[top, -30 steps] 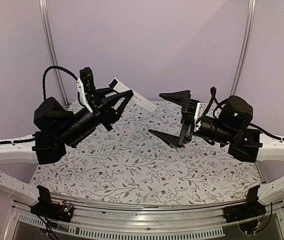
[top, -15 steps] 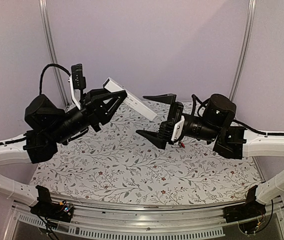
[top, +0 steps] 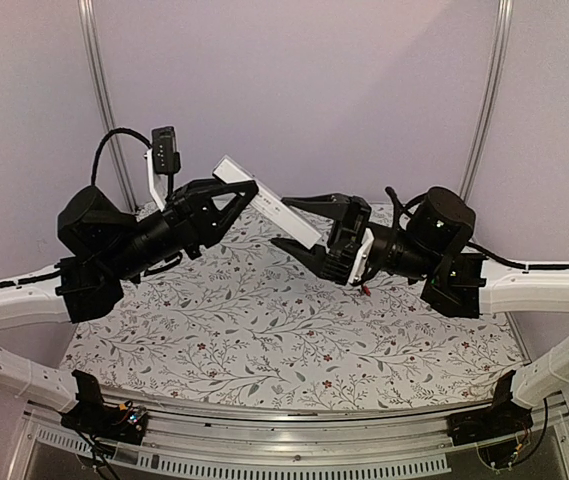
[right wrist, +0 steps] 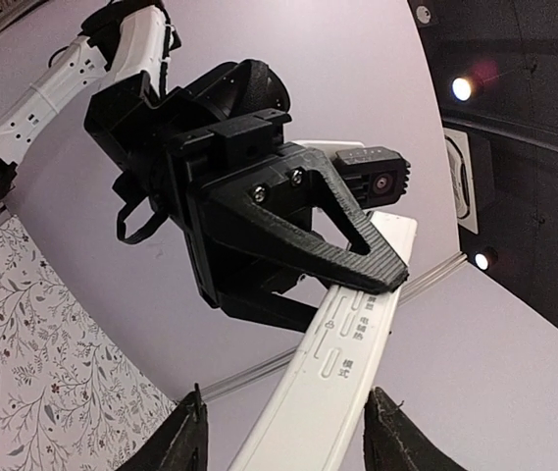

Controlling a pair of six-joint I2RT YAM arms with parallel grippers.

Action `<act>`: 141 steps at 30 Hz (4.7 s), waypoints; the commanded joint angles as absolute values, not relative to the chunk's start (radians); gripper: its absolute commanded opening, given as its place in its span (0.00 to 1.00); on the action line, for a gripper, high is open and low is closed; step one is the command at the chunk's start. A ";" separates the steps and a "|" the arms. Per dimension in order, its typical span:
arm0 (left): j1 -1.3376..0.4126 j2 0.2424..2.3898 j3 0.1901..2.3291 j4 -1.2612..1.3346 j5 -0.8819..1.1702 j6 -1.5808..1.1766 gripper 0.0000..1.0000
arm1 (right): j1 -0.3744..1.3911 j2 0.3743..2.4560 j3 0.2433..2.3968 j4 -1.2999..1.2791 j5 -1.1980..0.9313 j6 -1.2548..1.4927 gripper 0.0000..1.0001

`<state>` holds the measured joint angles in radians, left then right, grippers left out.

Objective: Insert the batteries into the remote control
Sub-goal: Remove the battery cover from the remote control, then place the battery cover at the center of the board.

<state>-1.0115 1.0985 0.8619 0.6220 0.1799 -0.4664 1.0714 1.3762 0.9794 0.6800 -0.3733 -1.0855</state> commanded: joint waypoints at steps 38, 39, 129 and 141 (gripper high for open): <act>-0.882 1.028 0.855 0.676 0.135 -0.515 0.00 | 1.024 1.178 0.807 0.678 -0.201 -0.979 0.48; -0.881 1.030 0.860 0.666 0.140 -0.510 0.00 | 1.006 1.164 0.815 0.666 -0.202 -0.964 0.45; -0.829 1.006 0.715 0.584 0.223 -0.318 0.00 | 0.802 1.460 0.484 0.360 -0.333 0.434 0.00; -0.833 0.996 0.716 0.570 0.323 -0.254 0.00 | 0.746 1.516 0.760 -0.052 -0.272 0.362 0.66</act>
